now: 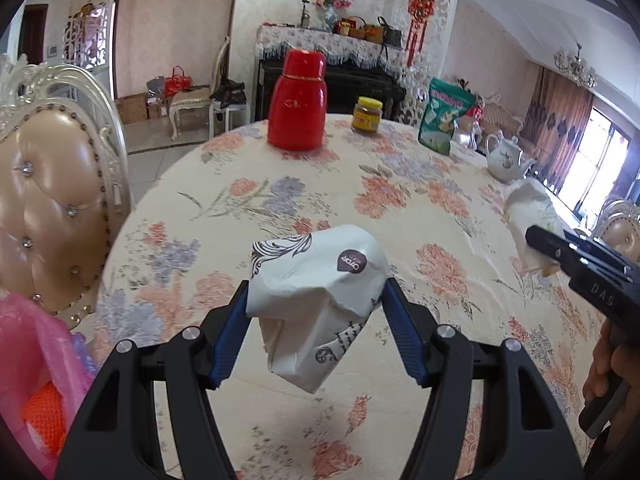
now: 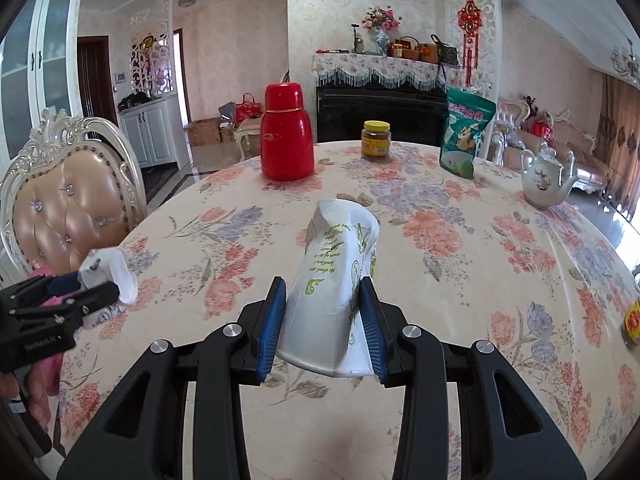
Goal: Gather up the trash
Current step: 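Carry the crumpled paper and paper cup over the pink bin with both tools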
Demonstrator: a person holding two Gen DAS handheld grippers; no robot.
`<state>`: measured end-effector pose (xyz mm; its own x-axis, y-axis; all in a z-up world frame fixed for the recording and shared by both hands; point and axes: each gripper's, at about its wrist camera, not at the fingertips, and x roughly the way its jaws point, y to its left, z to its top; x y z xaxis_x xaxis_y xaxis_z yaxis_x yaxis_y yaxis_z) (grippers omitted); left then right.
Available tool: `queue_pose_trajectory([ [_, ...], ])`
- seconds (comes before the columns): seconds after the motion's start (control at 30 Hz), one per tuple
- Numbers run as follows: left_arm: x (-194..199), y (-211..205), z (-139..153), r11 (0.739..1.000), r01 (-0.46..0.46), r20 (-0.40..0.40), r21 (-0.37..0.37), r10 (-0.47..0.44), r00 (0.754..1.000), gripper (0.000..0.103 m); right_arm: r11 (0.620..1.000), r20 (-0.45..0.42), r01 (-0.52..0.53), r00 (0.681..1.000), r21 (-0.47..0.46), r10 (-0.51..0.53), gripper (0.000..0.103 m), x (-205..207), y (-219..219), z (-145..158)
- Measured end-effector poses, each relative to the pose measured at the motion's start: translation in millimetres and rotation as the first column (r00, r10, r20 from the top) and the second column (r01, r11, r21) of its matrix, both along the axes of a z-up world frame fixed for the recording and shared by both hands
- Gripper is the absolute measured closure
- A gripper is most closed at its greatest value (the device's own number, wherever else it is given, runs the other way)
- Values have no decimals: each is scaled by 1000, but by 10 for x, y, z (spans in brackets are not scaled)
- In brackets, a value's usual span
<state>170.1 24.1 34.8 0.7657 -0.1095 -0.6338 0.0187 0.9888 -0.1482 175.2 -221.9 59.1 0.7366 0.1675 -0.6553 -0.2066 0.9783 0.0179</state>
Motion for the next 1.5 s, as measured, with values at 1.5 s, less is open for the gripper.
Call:
queue_pose_trajectory([
  [1.5, -1488, 2098, 243, 953, -304, 89, -11, 304, 948, 39, 959, 14, -282, 959, 19, 282, 66, -625, 2052, 167],
])
